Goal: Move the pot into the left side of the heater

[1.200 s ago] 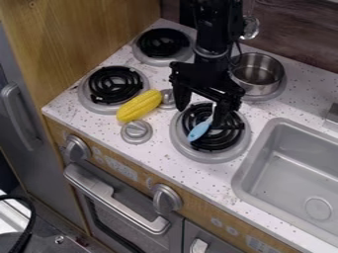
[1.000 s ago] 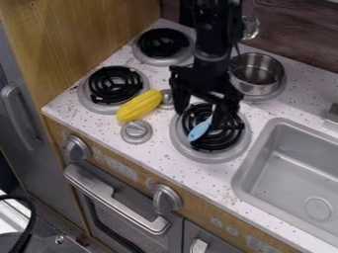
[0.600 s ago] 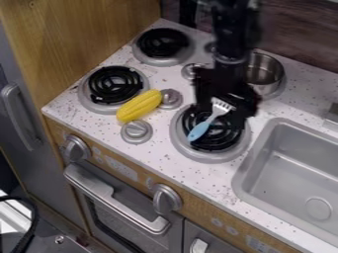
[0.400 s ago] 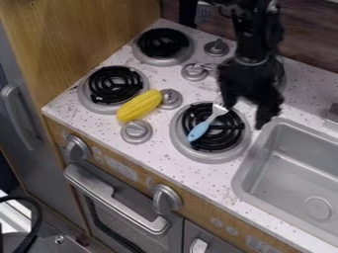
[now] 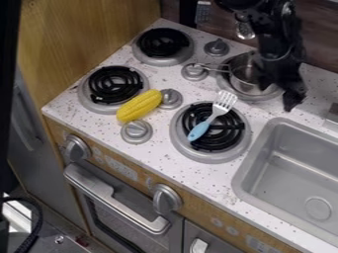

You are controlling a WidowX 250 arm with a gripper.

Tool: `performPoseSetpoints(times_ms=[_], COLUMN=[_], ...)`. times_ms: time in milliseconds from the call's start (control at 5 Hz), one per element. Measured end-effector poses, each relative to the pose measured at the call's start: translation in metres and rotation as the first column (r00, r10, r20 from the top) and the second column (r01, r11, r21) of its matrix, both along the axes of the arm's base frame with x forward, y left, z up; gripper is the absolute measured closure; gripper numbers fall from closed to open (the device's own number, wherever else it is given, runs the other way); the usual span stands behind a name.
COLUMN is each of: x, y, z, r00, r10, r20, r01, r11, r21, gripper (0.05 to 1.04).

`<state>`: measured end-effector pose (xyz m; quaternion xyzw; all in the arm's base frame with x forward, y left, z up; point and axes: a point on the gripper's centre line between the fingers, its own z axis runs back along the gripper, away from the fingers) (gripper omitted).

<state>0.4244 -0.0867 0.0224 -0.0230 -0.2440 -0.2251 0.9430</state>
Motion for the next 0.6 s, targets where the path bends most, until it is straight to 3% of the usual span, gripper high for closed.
performPoseSetpoints(times_ms=[200, 400, 600], x=[0.021, 0.043, 0.057], y=[0.003, 0.018, 0.034], z=[-0.008, -0.012, -0.025], r00=[0.997, 0.993, 0.992], r10=[-0.018, 0.014, 0.068], r20=[0.081, 0.115, 0.110], r01=[0.019, -0.014, -0.068], r11=[1.000, 1.000, 0.998], r21=[-0.004, 0.000, 0.004], gripper=[0.084, 0.084, 0.084])
